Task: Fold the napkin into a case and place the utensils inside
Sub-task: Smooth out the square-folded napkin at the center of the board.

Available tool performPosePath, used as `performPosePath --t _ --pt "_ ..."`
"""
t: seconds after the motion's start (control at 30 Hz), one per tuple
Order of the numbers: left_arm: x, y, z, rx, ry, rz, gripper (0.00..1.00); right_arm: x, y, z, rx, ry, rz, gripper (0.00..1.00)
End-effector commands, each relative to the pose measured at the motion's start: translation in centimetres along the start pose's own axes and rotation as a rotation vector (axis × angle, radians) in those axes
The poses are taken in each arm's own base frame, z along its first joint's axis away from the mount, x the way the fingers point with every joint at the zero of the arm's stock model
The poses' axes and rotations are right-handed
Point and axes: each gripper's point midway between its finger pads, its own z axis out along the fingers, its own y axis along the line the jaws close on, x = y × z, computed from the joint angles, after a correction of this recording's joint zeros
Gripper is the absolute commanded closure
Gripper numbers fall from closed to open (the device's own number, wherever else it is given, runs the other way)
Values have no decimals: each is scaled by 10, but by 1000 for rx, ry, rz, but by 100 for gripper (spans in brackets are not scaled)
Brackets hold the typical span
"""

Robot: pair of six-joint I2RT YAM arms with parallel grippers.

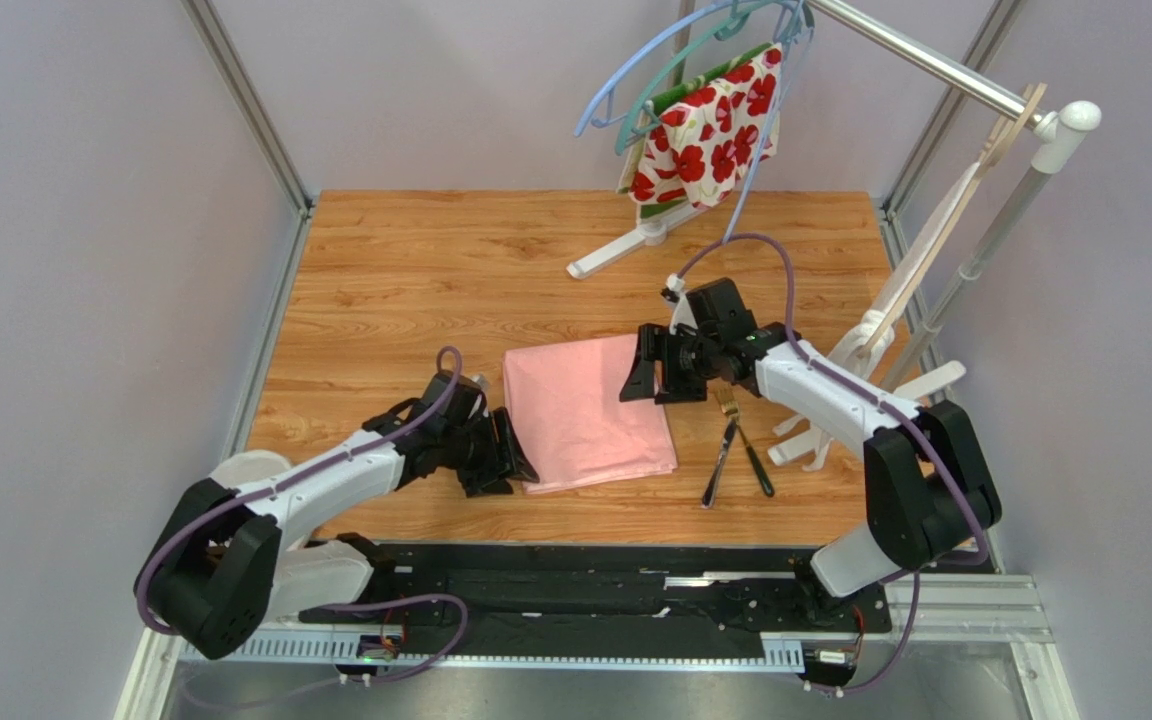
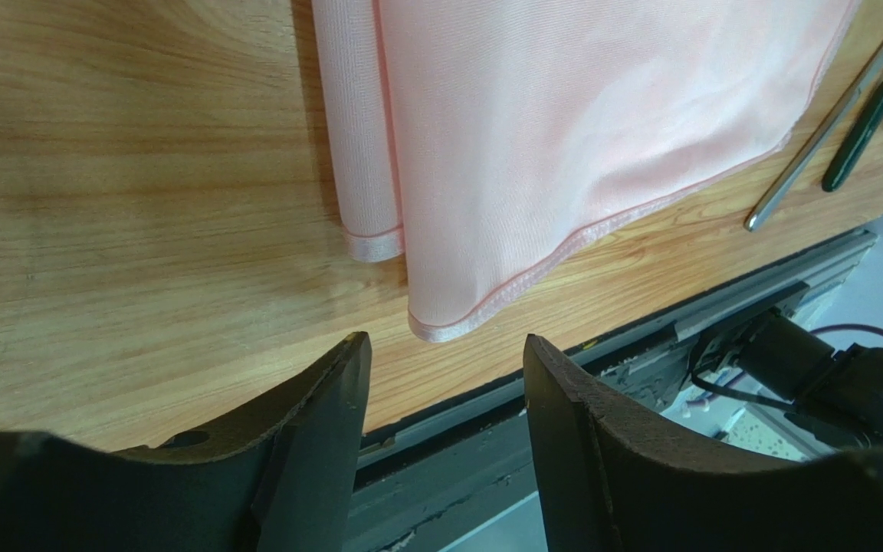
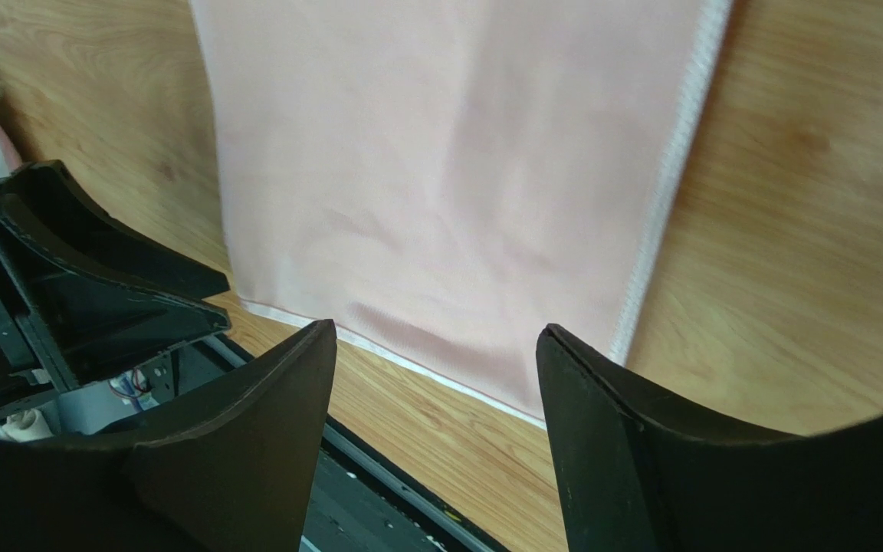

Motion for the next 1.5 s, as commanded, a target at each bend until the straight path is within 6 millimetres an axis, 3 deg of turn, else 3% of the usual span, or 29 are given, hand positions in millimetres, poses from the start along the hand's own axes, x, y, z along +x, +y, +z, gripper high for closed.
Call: performPosePath --t 0.0,0.17,0.27,0.37,0.47,0.5,0.6,0.87,1.03,1.4,1.47 --pt "1 -13 9 47 14 -15 40 20 -24 -12 73 25 13 31" --pt "1 -9 21 57 17 -22 42 36 -40 -10 112 53 43 31" --pt "4 -5 27 51 31 -36 50 44 -51 -9 142 65 87 32" --pt "2 2 27 27 7 -29 61 54 -61 -10 183 79 141 33" --pt "-6 -3 17 42 -53 1 71 65 -61 -9 187 83 202 43" --pt "-7 -4 15 46 -60 13 79 66 -61 -9 186 82 209 44" --pt "-9 -4 12 46 -77 16 90 76 -57 -8 173 89 230 45" --pt "-4 -5 19 70 -47 7 92 99 -54 5 170 122 253 48" --pt "-3 1 17 59 -67 -5 100 98 -67 13 272 84 247 51" --pt "1 1 18 87 -64 -13 100 104 -81 18 502 62 245 54" --pt "-1 0 18 92 -71 -7 100 113 -83 19 560 75 248 54"
